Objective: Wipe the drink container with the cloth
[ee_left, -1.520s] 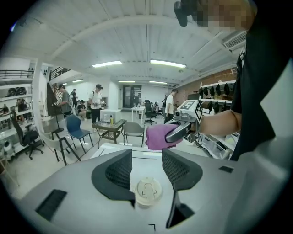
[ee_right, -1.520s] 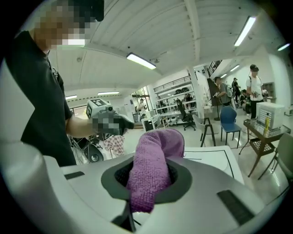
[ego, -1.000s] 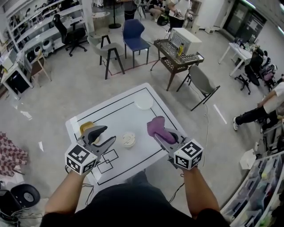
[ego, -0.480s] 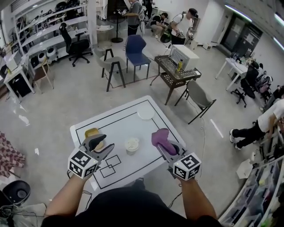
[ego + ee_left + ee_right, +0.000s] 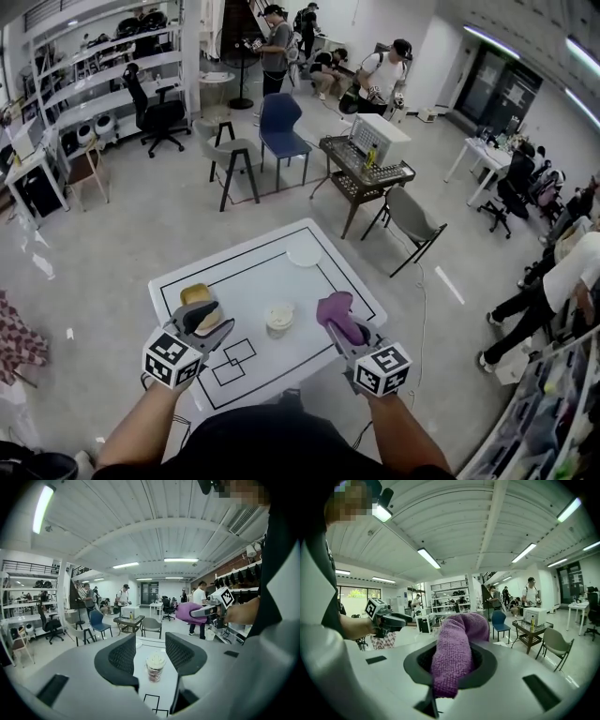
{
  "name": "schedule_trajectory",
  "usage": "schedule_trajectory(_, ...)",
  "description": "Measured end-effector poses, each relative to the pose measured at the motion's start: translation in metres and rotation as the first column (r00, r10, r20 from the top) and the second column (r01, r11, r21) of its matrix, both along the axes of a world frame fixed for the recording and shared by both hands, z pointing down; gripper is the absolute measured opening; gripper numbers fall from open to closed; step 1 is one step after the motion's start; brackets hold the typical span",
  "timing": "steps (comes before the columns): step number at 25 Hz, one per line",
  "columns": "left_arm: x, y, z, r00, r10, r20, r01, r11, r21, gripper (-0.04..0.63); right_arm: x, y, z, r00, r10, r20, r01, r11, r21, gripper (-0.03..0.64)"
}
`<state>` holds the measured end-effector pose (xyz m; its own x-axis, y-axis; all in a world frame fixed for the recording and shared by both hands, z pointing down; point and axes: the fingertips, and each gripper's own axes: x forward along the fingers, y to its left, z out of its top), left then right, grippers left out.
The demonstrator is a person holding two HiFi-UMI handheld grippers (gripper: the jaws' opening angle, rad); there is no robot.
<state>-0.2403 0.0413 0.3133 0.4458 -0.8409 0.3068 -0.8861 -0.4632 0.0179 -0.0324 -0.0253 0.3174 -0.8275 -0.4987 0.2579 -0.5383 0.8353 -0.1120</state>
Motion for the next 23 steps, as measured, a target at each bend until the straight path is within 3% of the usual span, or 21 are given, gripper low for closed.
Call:
schedule_trajectory(16, -0.004, 0.010, -0.001, 1.000, 0.003, -0.016, -0.003, 1.000, 0.005, 0.198, 0.002, 0.007, 0.002, 0.999, 0.041, -0.001, -0.041, 0.999, -0.018, 0.071)
schedule_trajectory(23, -0.026, 0.008, -0.005, 1.000, -0.003, -0.015, 0.003, 1.000, -0.023, 0.193, -0.017, 0.004, -0.010, 0.999, 0.043, 0.000, -0.043, 0.998, -0.039, 0.071)
